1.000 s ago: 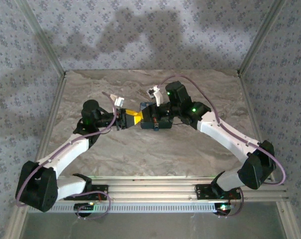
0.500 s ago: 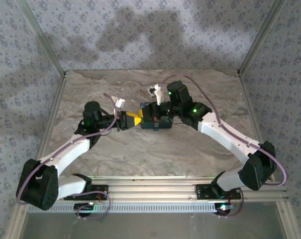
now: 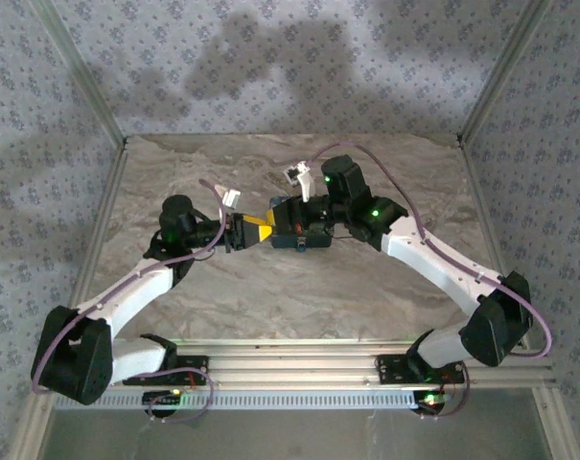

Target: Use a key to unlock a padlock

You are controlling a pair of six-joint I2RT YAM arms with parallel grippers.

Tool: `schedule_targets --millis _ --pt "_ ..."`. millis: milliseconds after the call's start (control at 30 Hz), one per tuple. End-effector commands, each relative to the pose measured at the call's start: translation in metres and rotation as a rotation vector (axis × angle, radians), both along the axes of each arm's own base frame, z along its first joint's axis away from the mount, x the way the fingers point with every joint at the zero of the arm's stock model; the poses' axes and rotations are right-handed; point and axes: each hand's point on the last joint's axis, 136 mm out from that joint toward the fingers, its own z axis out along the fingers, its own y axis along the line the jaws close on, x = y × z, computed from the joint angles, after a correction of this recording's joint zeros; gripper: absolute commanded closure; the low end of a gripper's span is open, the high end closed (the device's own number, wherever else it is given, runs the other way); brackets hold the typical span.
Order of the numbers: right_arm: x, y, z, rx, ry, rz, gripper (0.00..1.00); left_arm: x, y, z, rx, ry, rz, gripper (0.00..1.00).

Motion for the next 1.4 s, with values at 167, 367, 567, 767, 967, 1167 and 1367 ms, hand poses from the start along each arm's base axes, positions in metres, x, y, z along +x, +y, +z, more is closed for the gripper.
schedule_targets --millis 167,367,567,767,967,1167,1367 --pt "-0.006 0.002 0.002 0.019 0.003 0.034 1.00 -0.001 0.003 0.021 -0.030 -0.065 0.003 0.63" --pt "-0.006 0.002 0.001 0.020 0.006 0.041 1.00 -0.001 0.003 0.022 -0.033 -0.064 -0.001 0.64" --pt "-0.005 0.001 -0.003 0.016 0.013 0.041 1.00 -0.002 0.003 0.025 -0.035 -0.073 -0.002 0.62" --pt "-0.003 0.000 -0.006 0.019 0.022 0.037 1.00 -0.003 0.004 0.023 -0.033 -0.074 -0.002 0.60" --pt "-0.004 0.001 -0.006 0.027 0.029 0.041 1.00 -0.004 0.003 0.024 -0.035 -0.079 -0.007 0.67" --pt "-0.004 0.002 -0.005 0.030 0.029 0.041 1.00 -0.005 0.000 0.024 -0.035 -0.080 -0.017 0.68" --pt "-0.005 0.003 -0.006 0.029 0.030 0.042 1.00 -0.006 -0.001 0.025 -0.036 -0.085 -0.021 0.79"
